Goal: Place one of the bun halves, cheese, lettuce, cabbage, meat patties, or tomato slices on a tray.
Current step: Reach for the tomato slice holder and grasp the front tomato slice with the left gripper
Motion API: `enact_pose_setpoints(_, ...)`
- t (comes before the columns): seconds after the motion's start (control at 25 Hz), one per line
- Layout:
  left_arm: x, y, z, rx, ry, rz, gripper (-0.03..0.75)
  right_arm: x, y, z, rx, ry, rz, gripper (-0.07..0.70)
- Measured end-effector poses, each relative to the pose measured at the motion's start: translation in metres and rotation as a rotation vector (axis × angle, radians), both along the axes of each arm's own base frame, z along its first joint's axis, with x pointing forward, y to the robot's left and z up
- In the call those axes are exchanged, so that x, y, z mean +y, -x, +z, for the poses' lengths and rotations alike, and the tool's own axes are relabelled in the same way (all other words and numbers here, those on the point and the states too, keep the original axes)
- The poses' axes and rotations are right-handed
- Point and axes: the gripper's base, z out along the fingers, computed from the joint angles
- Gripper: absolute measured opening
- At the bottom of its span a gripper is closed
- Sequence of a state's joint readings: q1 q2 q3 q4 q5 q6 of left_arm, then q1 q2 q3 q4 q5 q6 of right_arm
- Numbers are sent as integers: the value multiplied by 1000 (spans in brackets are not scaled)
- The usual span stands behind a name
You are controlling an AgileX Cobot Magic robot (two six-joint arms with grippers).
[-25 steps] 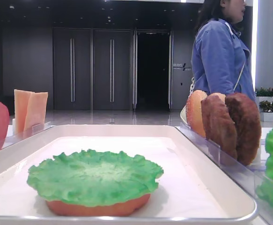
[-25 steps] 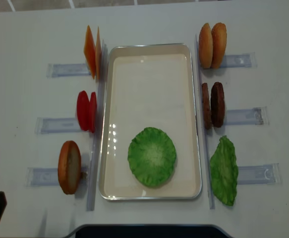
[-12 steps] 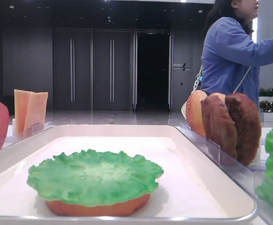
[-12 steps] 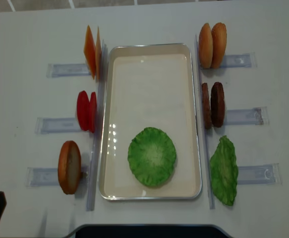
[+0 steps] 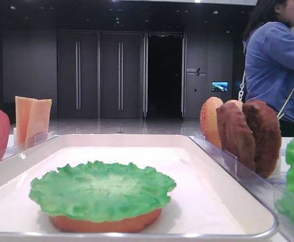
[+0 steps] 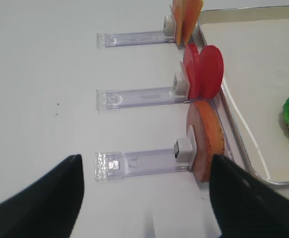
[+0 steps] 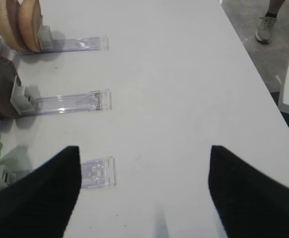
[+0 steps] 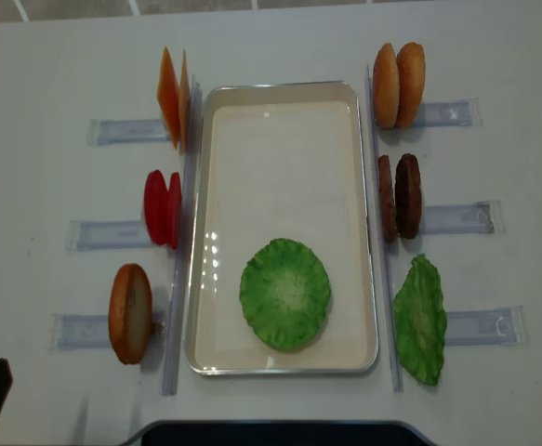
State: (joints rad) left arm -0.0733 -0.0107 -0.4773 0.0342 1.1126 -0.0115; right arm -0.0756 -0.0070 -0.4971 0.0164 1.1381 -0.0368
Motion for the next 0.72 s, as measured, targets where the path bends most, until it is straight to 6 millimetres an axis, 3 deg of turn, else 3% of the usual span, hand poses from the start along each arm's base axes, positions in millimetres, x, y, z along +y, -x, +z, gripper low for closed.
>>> enact_pose_setpoints(0.72, 0, -57, -8, 388, -26, 72, 597, 0, 0, 0, 0, 0, 0, 536)
